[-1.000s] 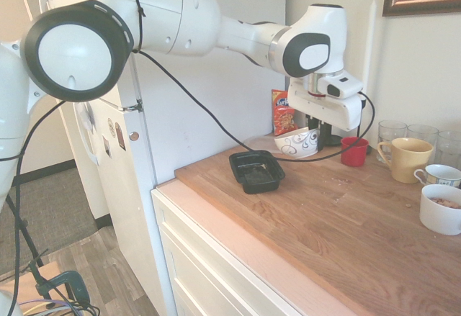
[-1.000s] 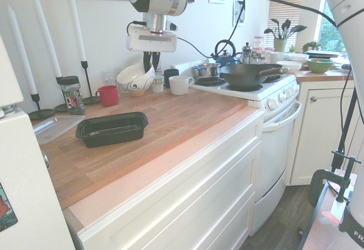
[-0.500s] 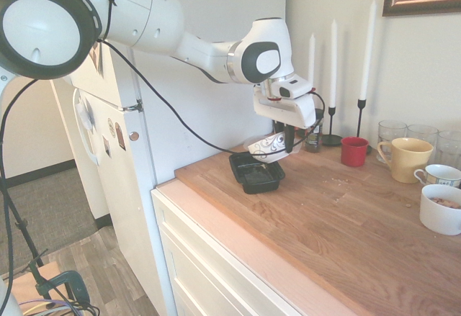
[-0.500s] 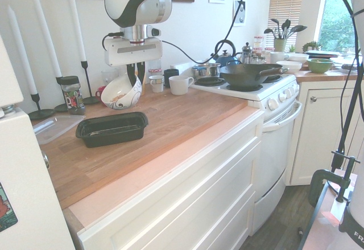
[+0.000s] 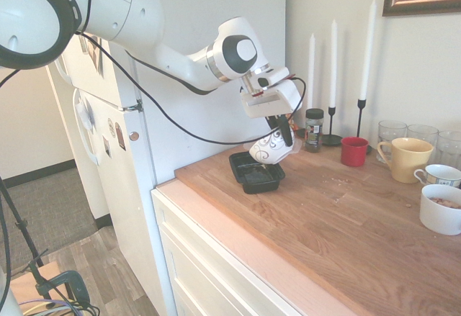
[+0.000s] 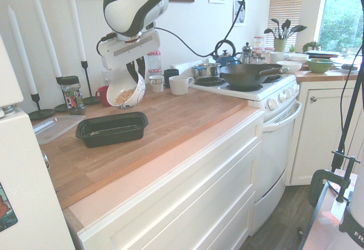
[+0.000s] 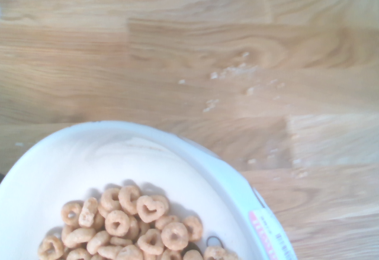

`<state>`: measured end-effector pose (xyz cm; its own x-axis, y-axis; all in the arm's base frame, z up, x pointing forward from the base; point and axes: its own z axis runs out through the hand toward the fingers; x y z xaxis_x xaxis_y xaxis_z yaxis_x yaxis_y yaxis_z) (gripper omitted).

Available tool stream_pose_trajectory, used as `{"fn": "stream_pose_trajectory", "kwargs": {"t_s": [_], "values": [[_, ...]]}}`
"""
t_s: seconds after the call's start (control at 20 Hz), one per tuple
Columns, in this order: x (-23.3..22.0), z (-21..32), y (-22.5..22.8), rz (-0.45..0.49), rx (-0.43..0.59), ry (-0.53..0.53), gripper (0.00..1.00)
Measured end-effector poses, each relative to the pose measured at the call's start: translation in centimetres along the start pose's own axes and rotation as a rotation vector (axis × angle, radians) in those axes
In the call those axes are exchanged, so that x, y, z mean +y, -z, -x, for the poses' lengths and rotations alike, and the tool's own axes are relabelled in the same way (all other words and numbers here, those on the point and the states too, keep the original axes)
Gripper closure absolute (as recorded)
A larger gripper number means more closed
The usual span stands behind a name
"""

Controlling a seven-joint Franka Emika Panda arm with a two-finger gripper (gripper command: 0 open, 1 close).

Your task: Pour the cereal into the box

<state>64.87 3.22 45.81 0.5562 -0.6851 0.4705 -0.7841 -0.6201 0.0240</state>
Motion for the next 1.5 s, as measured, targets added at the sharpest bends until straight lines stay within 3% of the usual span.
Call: {"fn": "stream_pose_trajectory", "kwargs": {"t_s": [1.15,1.5], "values": [[-4.2,10.0,0.3,0.241,0.424,0.28,1.0],[-6.2,12.1,0.9,0.273,0.538,0.307,1.0]]}}
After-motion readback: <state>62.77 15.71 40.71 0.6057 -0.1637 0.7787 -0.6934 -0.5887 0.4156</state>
